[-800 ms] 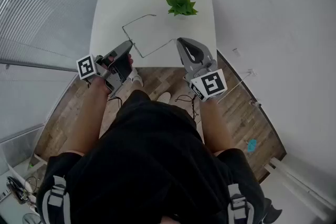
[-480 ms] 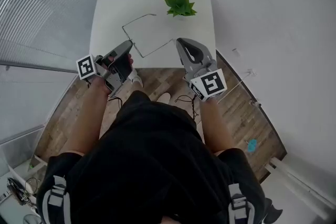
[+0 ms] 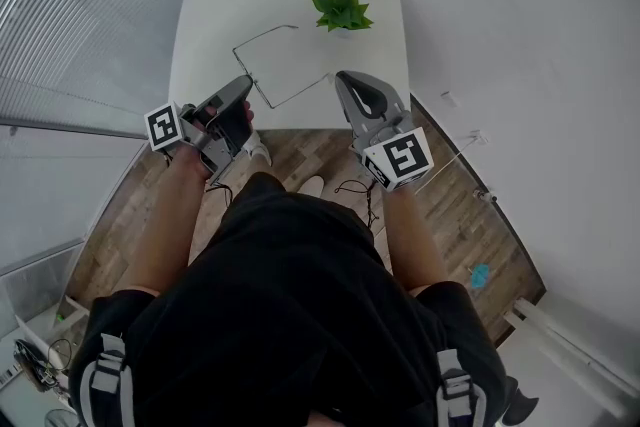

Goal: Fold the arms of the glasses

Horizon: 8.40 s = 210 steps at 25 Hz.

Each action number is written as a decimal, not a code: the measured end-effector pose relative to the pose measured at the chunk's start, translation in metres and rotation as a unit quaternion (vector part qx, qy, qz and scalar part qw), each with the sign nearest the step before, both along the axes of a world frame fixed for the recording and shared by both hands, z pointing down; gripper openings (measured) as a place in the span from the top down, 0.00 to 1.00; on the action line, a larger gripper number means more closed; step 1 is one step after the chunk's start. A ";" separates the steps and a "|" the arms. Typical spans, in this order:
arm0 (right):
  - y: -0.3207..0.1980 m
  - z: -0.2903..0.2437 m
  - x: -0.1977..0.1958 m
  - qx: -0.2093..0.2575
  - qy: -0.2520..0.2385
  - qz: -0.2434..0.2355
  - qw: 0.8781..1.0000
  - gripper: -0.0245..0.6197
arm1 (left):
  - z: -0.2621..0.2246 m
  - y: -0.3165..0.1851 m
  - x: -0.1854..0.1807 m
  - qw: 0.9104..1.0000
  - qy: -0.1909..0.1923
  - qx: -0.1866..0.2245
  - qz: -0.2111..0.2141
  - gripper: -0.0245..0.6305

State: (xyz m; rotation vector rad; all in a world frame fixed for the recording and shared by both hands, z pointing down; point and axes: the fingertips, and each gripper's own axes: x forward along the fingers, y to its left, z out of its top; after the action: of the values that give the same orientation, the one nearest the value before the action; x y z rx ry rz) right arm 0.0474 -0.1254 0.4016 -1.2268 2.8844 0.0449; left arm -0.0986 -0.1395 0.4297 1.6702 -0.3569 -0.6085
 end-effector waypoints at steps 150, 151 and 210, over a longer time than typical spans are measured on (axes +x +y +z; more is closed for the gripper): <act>-0.052 0.063 -0.062 0.214 0.511 0.025 0.832 0.90 | 0.000 0.011 0.019 0.997 0.033 -0.029 0.062 0.94; -0.052 0.062 -0.062 0.214 0.511 0.024 0.832 0.90 | 0.000 0.011 0.019 0.997 0.033 -0.029 0.062 0.94; -0.045 0.056 -0.103 0.252 0.521 -0.024 0.815 0.90 | -0.002 0.022 0.035 0.995 0.026 -0.028 0.093 0.94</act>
State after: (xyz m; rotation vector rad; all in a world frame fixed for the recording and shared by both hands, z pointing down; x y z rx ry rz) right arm -0.0558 -0.1706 0.4581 -1.2203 3.2055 1.8923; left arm -0.0637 -0.1171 0.4277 1.6100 -0.1763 -0.4974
